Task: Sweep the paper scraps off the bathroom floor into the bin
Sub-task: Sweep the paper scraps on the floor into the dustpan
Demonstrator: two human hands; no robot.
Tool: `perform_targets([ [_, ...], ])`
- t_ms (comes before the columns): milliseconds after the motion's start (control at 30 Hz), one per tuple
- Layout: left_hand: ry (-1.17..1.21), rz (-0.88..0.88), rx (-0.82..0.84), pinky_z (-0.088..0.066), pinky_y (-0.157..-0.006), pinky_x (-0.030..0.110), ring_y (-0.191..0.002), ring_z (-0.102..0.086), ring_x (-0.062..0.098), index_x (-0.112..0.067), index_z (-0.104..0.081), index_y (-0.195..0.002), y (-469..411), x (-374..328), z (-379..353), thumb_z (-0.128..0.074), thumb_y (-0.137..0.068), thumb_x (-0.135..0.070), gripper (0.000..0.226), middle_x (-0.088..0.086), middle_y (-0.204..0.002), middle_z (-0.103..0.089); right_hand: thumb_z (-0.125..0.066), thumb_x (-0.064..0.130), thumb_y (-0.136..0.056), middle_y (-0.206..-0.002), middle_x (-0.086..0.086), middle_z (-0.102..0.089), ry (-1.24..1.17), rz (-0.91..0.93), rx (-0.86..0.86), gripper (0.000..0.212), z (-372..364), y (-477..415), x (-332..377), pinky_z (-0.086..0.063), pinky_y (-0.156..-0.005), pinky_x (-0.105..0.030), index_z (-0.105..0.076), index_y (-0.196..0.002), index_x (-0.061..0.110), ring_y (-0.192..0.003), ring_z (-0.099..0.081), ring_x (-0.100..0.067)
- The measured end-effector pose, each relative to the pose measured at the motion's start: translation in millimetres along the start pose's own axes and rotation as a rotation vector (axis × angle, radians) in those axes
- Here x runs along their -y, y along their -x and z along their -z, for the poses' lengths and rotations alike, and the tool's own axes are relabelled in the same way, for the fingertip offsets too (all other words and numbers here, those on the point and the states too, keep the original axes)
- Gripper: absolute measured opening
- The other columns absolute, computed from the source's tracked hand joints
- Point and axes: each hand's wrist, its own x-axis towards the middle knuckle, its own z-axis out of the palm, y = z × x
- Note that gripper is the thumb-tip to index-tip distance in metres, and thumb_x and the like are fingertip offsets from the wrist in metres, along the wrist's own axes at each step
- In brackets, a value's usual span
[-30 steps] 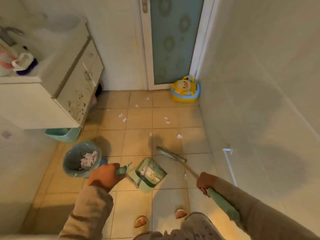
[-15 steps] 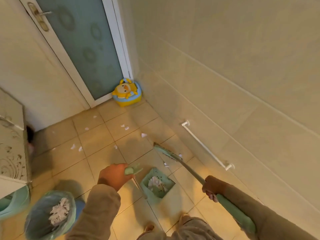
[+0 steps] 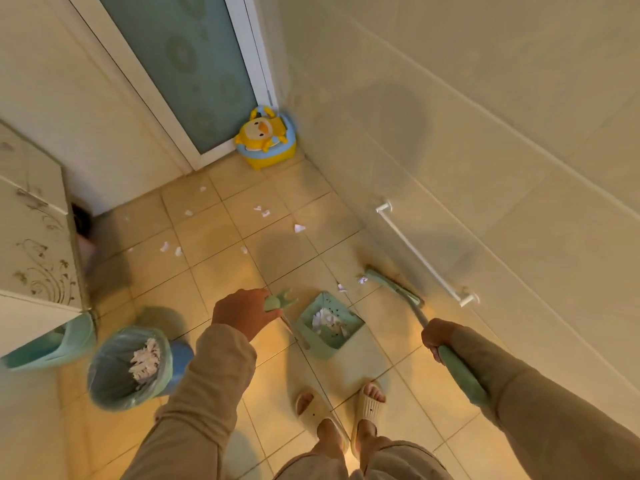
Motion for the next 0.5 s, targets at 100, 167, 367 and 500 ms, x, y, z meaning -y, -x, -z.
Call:
perform_targets([
  [100,0.007,0.024,-0.006,-0.045,-0.073,0.028,-0.097,-0.064,0.025,-0.018,-0.061,-0.110,-3.6,-4.5,0.5,-0.053,-0.083,-0.058,0.049,0.007,-0.105,-0.069,-0.043,0.005,-0.094,-0.117,-0.020,-0.068,0.117,0.013,0.000,0.032,-5.3,2.4,-14.7,-0.034,-0.033,-0.007,-0.058,-0.121,-0.004,-0.042,-0.045,-0.002],
  [167,0.019,0.037,-0.019,-0.042,-0.070,0.027,-0.094,-0.064,0.025,-0.018,-0.062,-0.107,-6.4,-8.4,1.3,-0.053,-0.083,-0.057,0.047,0.007,-0.103,-0.069,-0.044,0.007,-0.093,-0.130,-0.016,-0.060,0.173,0.033,0.010,0.041,-13.2,9.4,-25.2,-0.035,-0.043,-0.010,-0.050,-0.132,-0.003,-0.054,-0.039,-0.005],
  [367,0.058,0.066,0.017,-0.039,-0.066,0.027,-0.078,-0.058,0.021,-0.016,-0.060,-0.095,-10.3,-23.6,8.1,-0.050,-0.085,-0.057,0.043,0.004,-0.089,-0.065,-0.042,0.006,-0.091,-0.074,0.000,-0.064,0.241,0.004,0.151,0.042,-26.6,32.8,-46.2,-0.037,-0.045,-0.010,-0.045,-0.132,-0.003,-0.051,-0.045,-0.002],
  [500,0.050,0.064,0.027,-0.039,-0.067,0.027,-0.076,-0.054,0.020,-0.018,-0.059,-0.096,-7.3,-20.5,10.5,-0.048,-0.086,-0.055,0.040,0.005,-0.093,-0.067,-0.039,0.000,-0.087,-0.029,0.003,-0.044,0.119,-0.015,0.176,0.023,2.8,46.4,-59.0,-0.034,-0.034,-0.013,-0.050,-0.067,0.000,-0.023,-0.040,-0.003],
])
